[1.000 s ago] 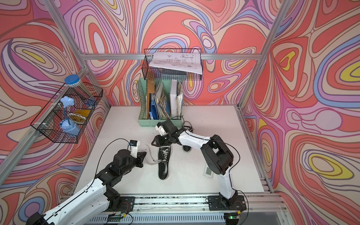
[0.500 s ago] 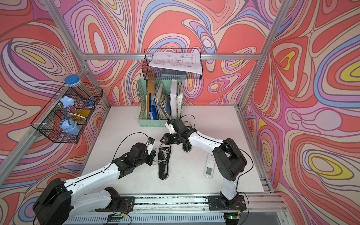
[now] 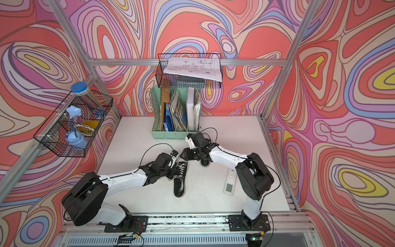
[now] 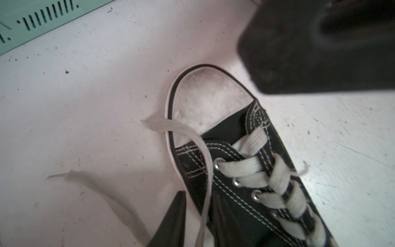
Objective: Tie the shoes
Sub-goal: Cross the shoelace with the shoelace.
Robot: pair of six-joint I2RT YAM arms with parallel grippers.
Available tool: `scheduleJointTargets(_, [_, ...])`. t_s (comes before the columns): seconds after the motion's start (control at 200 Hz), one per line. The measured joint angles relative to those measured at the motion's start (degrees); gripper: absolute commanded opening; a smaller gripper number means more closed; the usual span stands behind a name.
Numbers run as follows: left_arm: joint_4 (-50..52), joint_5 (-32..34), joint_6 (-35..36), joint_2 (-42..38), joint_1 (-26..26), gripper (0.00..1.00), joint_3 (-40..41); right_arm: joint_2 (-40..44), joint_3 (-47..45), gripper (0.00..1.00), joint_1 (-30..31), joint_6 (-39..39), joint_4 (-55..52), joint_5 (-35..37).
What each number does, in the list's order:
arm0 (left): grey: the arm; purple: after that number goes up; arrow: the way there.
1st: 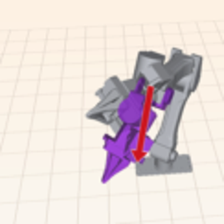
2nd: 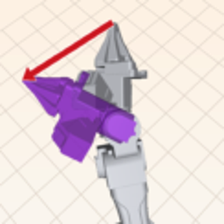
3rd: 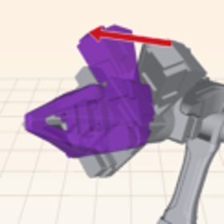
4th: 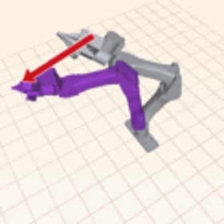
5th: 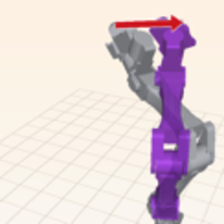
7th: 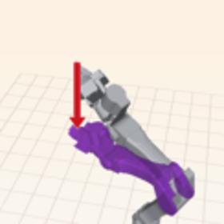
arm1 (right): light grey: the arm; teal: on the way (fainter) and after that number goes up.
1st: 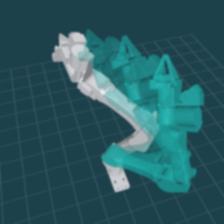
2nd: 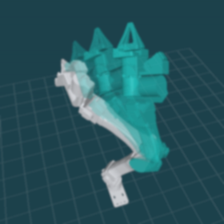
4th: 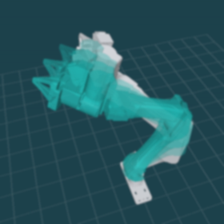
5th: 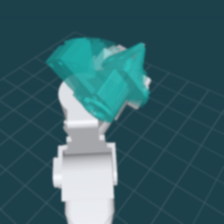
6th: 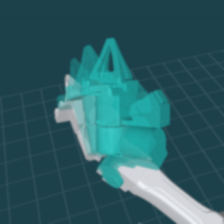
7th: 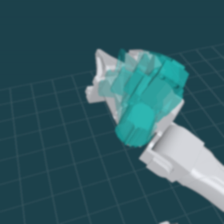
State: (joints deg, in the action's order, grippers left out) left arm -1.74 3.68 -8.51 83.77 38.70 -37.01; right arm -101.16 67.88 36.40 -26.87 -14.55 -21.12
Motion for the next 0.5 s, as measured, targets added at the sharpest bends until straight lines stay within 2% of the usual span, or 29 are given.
scheduleJointTargets(0.165, [3.0,1.1,-1.7,0.0,0.0,0.57,-2.7,2.0,-0.8,0.42,0.0,0.3,0.1,0.9])
scheduleJointTargets(0.295, [5.0,1.2,-3.3,-1.7,-0.2,0.65,-2.8,2.1,-1.7,0.42,0.0,0.3,0.0,1.4])
scheduleJointTargets(0.501, [8.7,1.5,-5.7,-11.1,-1.2,0.71,-0.9,2.1,-2.4,0.42,-0.1,0.5,0.0,1.9])
